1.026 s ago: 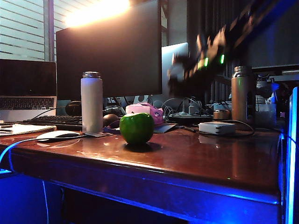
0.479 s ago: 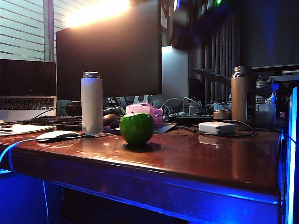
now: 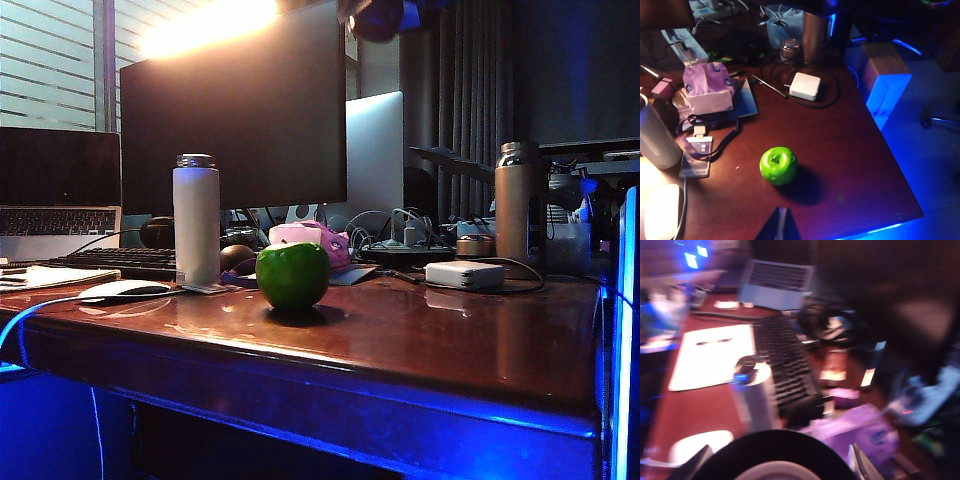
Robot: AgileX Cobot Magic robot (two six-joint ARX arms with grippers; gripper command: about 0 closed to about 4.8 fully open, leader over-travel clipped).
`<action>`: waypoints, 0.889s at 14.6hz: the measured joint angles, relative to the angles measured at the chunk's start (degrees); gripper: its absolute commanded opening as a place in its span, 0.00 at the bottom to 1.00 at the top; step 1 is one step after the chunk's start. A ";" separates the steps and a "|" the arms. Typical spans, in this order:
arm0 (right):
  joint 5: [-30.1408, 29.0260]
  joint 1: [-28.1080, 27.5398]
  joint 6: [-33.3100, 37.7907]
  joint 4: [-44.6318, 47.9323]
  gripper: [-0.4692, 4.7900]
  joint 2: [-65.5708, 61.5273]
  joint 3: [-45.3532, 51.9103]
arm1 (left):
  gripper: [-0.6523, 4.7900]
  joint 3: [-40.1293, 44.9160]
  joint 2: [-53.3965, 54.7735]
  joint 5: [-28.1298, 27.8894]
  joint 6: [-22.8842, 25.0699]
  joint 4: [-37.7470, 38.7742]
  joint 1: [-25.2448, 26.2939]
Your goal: Stack the black thermos bottle cap from the table onto the green apple.
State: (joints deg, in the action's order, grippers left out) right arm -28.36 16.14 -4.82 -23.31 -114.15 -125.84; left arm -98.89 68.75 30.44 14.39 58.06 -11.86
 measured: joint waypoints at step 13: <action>-0.20 8.57 -5.42 17.73 0.55 1.75 30.45 | 0.12 0.00 0.00 0.00 0.00 0.02 0.00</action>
State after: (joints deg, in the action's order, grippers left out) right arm -28.56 24.71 -10.24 -5.58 -112.40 -95.39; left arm -98.89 68.75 30.44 14.39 58.08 -11.86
